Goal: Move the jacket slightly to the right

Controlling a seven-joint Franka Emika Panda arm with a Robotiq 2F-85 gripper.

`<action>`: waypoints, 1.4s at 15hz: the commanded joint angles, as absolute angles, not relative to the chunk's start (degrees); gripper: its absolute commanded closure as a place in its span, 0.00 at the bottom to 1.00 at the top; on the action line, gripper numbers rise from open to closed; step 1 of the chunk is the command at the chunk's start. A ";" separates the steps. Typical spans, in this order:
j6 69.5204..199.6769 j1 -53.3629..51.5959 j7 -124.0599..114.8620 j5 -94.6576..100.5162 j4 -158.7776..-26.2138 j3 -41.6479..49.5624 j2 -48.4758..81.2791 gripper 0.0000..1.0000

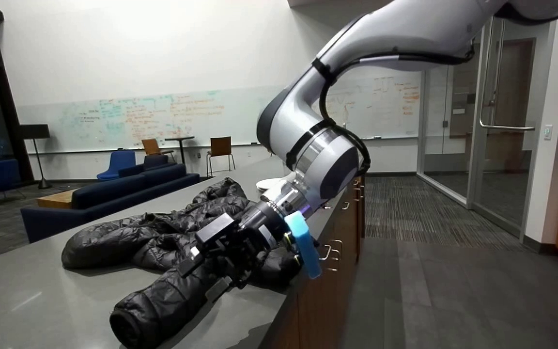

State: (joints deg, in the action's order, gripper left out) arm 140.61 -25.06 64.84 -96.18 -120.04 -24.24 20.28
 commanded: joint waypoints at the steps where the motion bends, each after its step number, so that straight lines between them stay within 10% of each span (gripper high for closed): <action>1: 139.73 -27.12 68.79 -102.70 -116.68 -22.97 23.70 0.00; 21: 169.38 -43.25 46.35 -69.07 -108.13 -16.96 26.88 0.00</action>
